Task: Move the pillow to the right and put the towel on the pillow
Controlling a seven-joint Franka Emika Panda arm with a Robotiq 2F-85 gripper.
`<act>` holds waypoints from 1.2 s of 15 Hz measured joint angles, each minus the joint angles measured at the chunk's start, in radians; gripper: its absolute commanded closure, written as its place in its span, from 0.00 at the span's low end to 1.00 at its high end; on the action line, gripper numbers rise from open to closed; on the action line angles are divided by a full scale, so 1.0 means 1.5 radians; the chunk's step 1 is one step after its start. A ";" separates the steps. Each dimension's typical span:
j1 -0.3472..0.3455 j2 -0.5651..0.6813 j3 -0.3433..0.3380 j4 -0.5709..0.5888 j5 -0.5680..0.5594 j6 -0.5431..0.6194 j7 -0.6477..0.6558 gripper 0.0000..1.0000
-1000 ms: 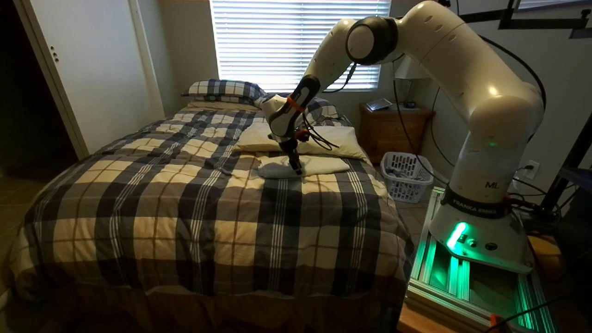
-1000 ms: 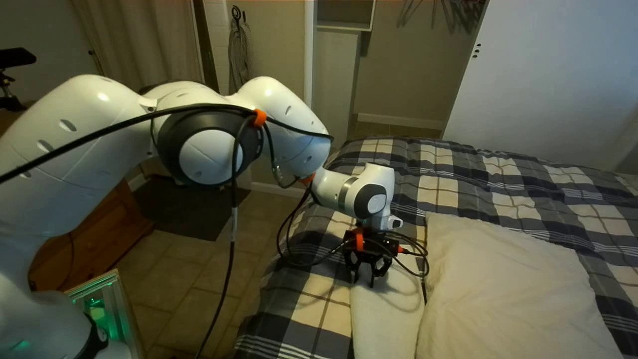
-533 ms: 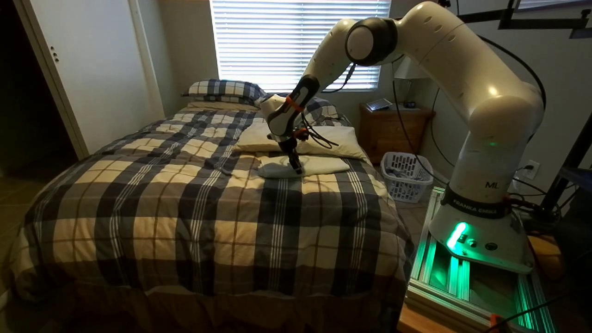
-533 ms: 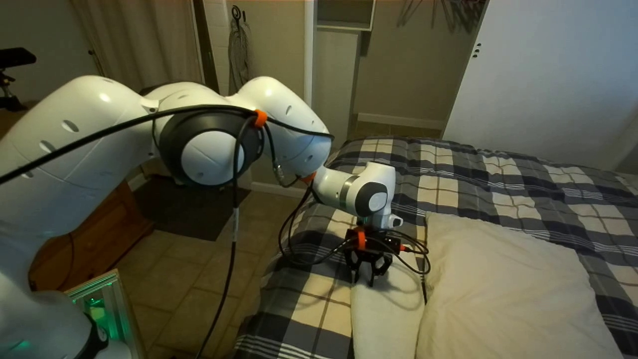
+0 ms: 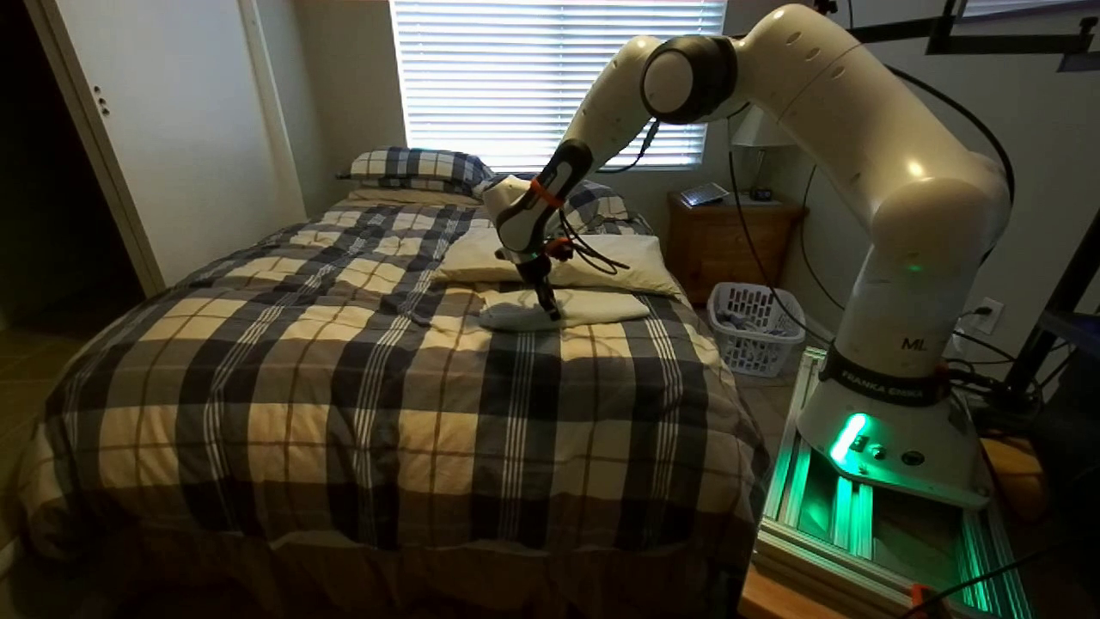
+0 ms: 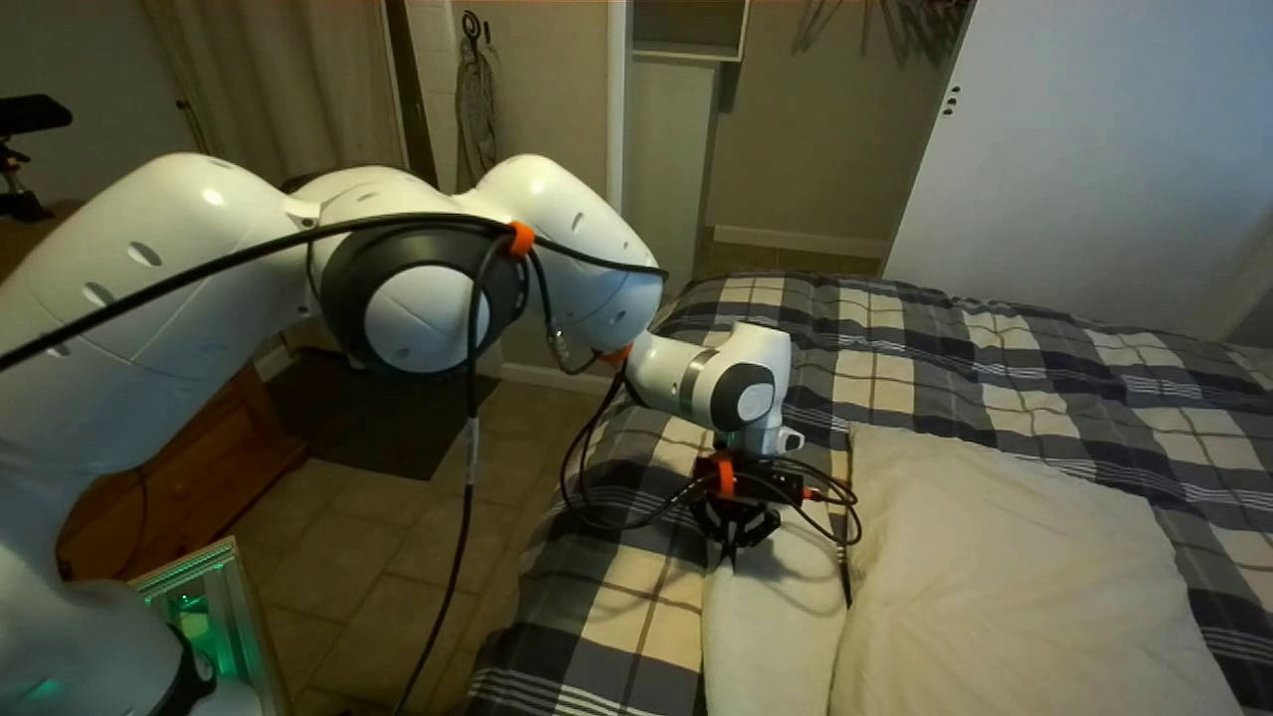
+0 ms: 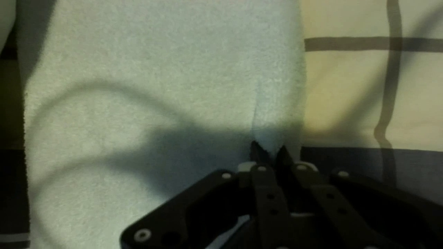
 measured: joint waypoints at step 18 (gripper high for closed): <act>-0.045 -0.126 0.049 -0.027 0.082 0.003 -0.192 0.94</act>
